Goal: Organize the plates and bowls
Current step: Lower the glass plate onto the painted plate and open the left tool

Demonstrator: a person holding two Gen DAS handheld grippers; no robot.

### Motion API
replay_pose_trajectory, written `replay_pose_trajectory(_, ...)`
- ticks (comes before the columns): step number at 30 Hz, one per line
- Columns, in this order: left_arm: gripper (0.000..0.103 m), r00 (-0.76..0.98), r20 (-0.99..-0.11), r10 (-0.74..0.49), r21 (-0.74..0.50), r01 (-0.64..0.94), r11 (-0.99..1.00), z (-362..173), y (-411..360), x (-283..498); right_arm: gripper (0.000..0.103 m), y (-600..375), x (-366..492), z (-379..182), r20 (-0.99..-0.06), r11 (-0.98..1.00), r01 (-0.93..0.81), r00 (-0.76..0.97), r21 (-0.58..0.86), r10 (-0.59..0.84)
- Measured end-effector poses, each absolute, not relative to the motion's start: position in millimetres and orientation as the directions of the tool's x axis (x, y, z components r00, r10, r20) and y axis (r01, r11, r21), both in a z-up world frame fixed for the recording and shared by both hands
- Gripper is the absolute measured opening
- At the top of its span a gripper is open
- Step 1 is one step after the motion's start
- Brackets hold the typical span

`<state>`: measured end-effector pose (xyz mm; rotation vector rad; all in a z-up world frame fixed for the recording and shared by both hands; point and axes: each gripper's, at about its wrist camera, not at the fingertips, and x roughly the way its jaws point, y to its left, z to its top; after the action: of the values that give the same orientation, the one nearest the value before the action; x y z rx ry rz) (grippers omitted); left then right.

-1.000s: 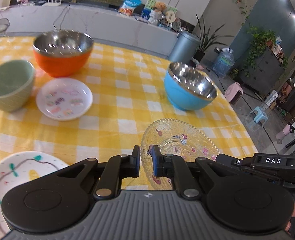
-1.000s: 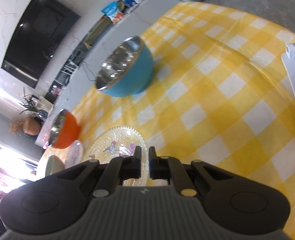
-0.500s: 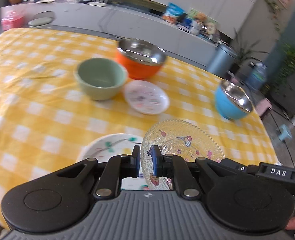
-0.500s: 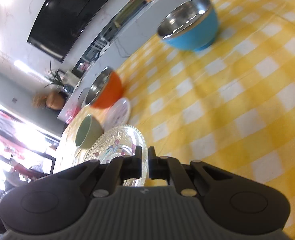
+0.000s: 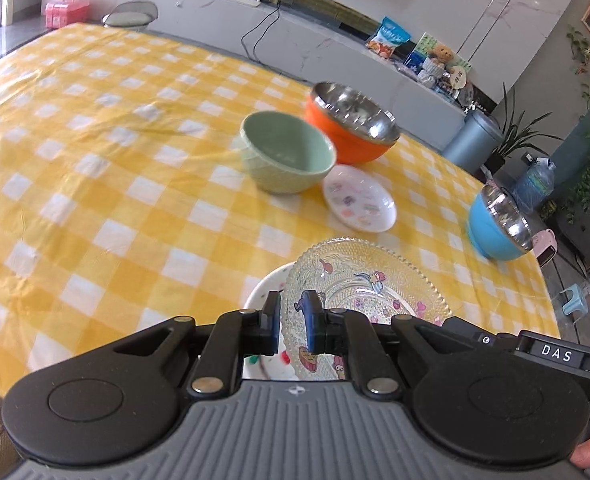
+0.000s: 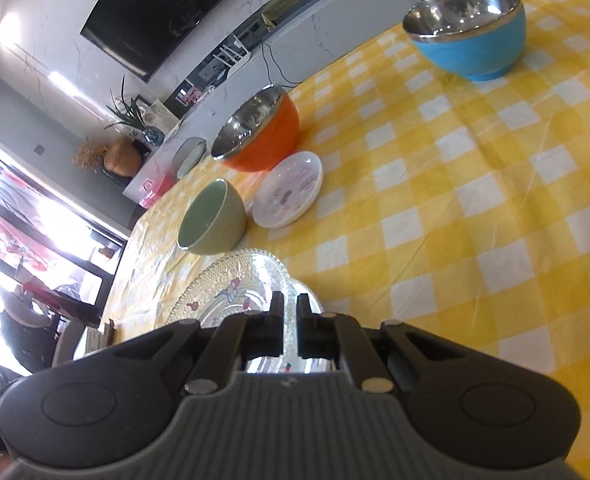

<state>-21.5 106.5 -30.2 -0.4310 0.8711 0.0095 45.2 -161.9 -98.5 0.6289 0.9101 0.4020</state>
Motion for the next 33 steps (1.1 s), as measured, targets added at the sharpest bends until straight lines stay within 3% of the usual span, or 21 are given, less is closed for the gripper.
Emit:
replay_pose_trajectory(8,0.013,0.649,-0.739,-0.184,-0.402,-0.204,0.893,-52,125,-20,0.003,-146,53,-117,-0.629,0.771,-0.081,0.529,0.632,0.570)
replay_pose_trajectory(20,0.014,0.635,-0.756,-0.158,-0.352,-0.191,0.916,-60,119,-21,0.004,-141,53,-125,-0.642,0.793,-0.116,0.524,0.598,0.560)
replay_pose_trajectory(33,0.015,0.629,-0.769,-0.114,-0.279,-0.169,0.945,-61,108,-21,0.005,-124,45,-117,-0.652,0.865,-0.241,0.577,0.439,0.492)
